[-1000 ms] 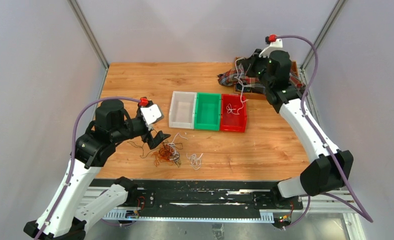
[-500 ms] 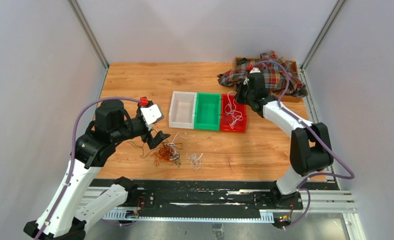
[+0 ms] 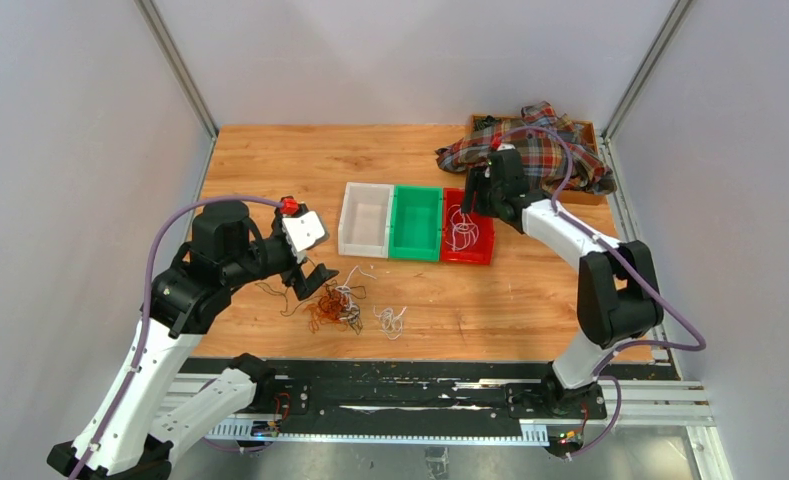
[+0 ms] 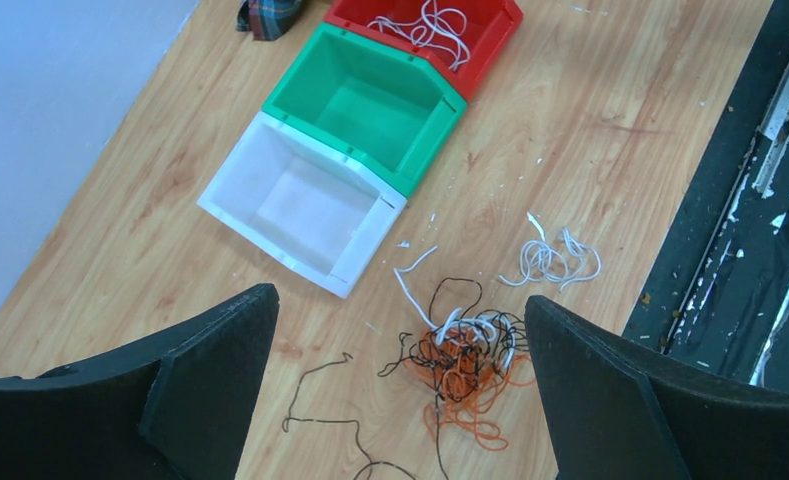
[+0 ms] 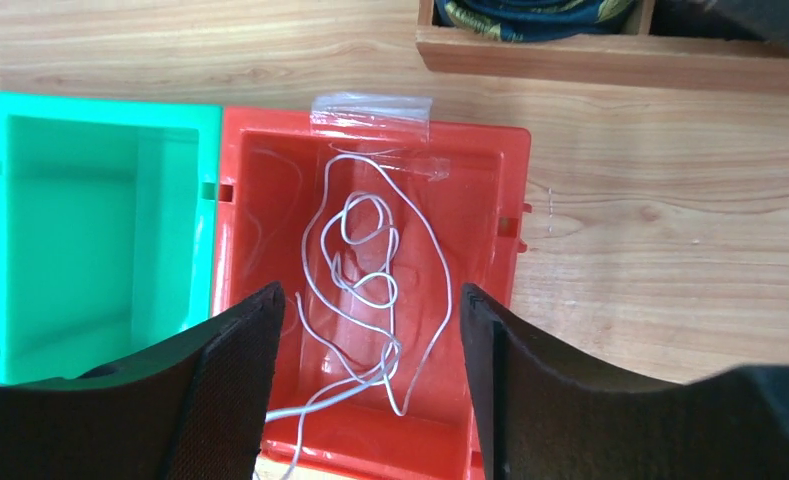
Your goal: Untangle the cables
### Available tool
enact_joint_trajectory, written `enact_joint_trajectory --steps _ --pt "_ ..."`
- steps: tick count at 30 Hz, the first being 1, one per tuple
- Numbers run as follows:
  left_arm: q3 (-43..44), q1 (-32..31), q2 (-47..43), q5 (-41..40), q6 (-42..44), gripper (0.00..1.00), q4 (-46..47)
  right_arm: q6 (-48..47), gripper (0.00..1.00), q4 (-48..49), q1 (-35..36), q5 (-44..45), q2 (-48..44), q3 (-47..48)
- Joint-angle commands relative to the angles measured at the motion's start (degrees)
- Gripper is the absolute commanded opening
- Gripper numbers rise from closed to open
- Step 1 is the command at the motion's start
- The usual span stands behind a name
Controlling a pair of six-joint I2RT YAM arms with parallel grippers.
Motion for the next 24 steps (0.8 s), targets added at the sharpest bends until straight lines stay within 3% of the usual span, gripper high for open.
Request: enact_joint_trajectory --steps 1,5,11,16,24 --pt "-0.55 -0.18 -0.25 -0.30 0.67 0.98 -0.33 -1.50 0.65 -2.75 0.79 1.84 -4.30 3.11" --pt "-0.79 -0.15 0.29 -0.75 0.71 0.98 -1.12 -4.02 0.67 -1.53 4.33 0.05 -10.61 1.56" --pt "-2.69 -0.19 1.65 -2.75 1.85 0.98 -2.16 -5.87 0.72 -0.02 23.30 0.93 -17.50 -8.24" --pt "-4.83 -0.11 2.45 -4.91 4.62 0.98 -2.16 0.26 0.72 -3.24 34.91 3.72 -17.39 -14.06" --pt "-6.88 -0.12 1.83 -7.42 8.50 0.98 -2.52 4.44 0.71 -5.87 44.68 2.32 -11.51 -13.75"
